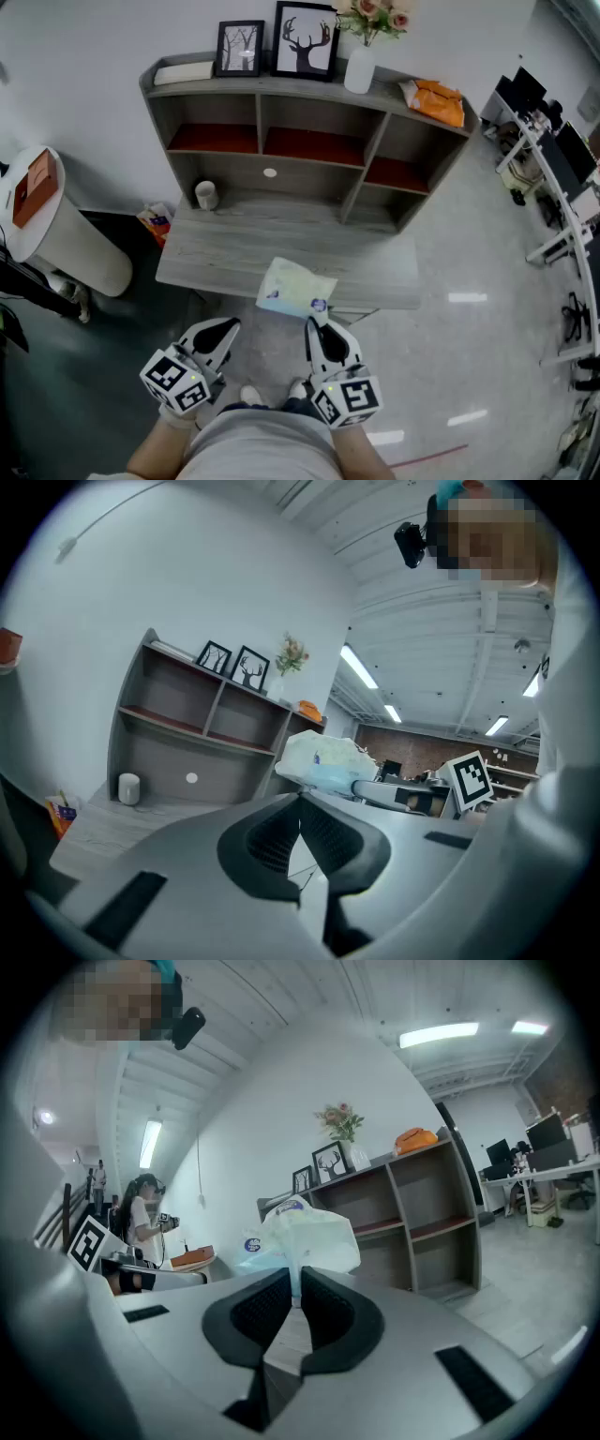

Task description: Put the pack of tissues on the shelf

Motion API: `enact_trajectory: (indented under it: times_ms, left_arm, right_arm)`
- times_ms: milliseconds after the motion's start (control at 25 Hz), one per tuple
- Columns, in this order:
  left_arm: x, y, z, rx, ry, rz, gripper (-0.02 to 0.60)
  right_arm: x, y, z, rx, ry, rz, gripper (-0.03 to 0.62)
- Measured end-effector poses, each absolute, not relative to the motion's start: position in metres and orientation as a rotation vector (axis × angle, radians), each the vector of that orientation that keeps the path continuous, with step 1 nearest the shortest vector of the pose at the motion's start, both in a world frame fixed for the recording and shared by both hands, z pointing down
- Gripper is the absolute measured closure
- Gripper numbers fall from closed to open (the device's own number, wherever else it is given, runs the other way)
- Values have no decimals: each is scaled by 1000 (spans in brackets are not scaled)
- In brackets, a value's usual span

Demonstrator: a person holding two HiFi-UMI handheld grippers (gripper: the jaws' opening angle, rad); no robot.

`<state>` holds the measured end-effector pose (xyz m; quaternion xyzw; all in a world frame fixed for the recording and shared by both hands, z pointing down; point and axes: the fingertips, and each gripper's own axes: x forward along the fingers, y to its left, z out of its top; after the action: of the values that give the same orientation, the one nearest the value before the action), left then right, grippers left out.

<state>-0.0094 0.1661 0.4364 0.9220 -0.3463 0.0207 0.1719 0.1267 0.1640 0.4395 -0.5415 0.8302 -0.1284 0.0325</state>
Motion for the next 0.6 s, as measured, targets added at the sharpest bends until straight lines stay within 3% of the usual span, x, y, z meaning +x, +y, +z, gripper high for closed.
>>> enact_trajectory:
  times_ms: [600]
  left_arm:
    - [45, 159, 435, 2598, -1059, 82, 565]
  right_arm:
    - [186, 153, 442, -1574, 2533, -470, 551]
